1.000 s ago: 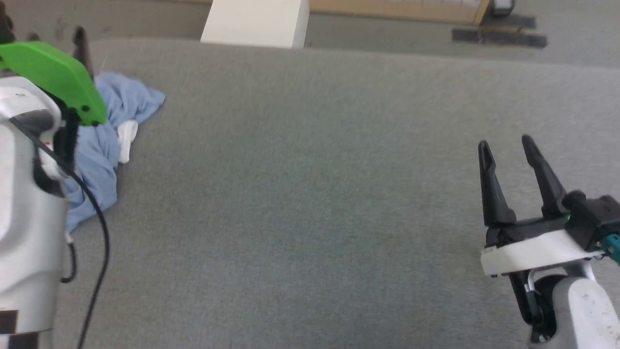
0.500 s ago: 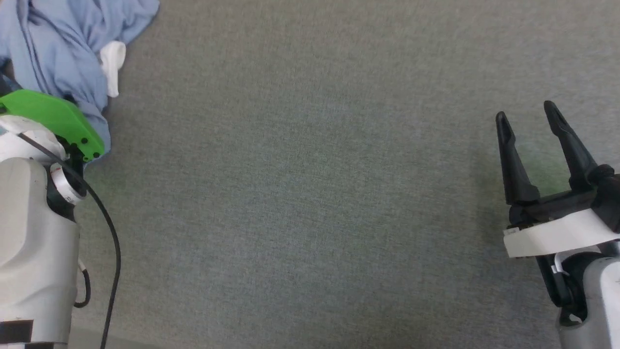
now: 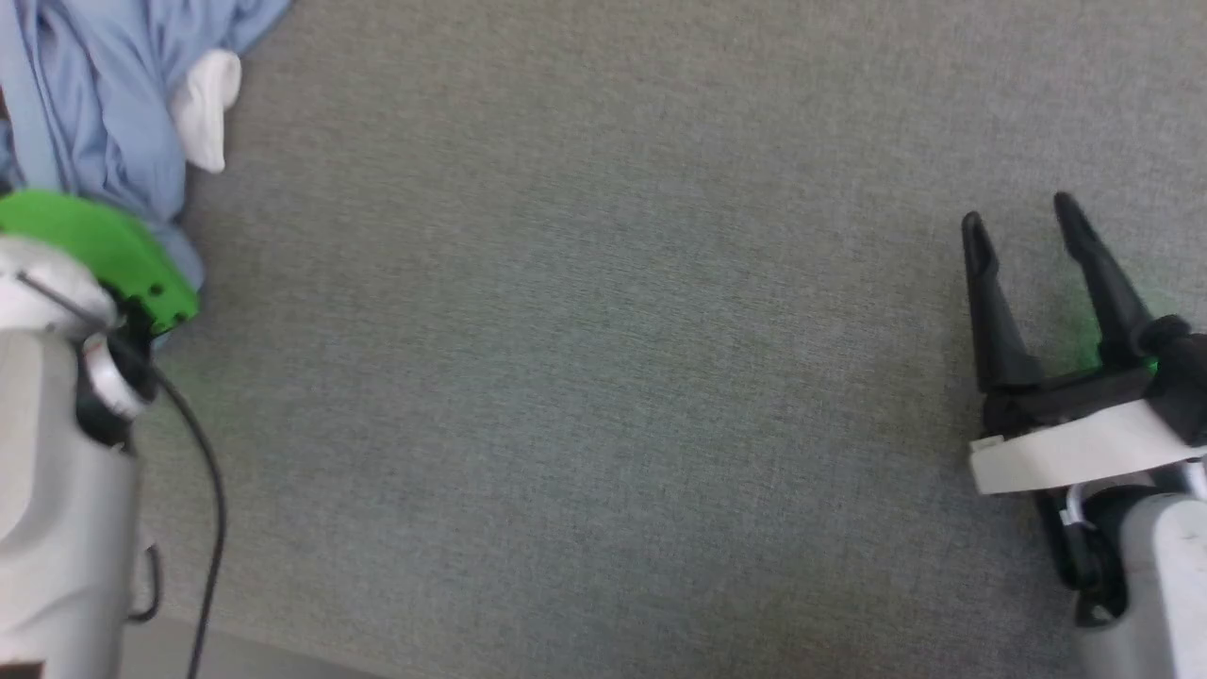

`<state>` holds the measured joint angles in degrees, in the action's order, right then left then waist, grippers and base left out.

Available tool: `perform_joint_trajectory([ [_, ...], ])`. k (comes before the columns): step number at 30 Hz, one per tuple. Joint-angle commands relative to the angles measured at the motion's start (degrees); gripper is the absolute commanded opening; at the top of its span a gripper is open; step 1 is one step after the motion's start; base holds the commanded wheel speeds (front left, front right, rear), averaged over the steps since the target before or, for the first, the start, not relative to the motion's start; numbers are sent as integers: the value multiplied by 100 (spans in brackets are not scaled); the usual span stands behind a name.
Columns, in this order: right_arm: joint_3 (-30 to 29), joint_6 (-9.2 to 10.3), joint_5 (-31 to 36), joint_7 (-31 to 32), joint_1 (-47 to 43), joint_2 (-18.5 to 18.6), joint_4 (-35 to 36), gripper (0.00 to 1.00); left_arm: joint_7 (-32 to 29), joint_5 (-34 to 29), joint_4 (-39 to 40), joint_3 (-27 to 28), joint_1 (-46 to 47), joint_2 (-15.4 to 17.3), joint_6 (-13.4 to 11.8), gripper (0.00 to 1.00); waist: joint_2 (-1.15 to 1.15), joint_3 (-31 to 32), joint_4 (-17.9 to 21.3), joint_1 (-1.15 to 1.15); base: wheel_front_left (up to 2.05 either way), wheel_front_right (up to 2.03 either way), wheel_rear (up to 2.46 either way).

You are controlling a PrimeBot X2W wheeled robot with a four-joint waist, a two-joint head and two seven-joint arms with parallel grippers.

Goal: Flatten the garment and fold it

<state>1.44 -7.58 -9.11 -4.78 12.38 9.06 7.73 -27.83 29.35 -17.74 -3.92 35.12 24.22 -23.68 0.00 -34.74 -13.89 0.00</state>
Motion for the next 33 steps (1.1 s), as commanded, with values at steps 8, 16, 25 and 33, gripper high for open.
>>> perform_joint_trajectory([
  [8,56,9,-94,-360,-209,-394,-629,100,1720,-993,725,30,273,992,238,0,0,1632,289,0,0,0,0],
  [16,20,9,-144,-579,-512,-591,-1070,100,2487,-1196,1128,-445,1271,973,845,0,0,2596,780,0,0,0,0],
  [25,-87,9,-290,-646,-695,-616,-1169,100,2362,-839,1483,-1147,1843,112,1254,0,0,2972,1695,0,0,0,0],
  [33,-198,9,-260,-567,-790,-617,-1096,100,2181,-258,1335,-1675,1342,-707,1447,0,0,2953,2525,0,0,0,0],
])
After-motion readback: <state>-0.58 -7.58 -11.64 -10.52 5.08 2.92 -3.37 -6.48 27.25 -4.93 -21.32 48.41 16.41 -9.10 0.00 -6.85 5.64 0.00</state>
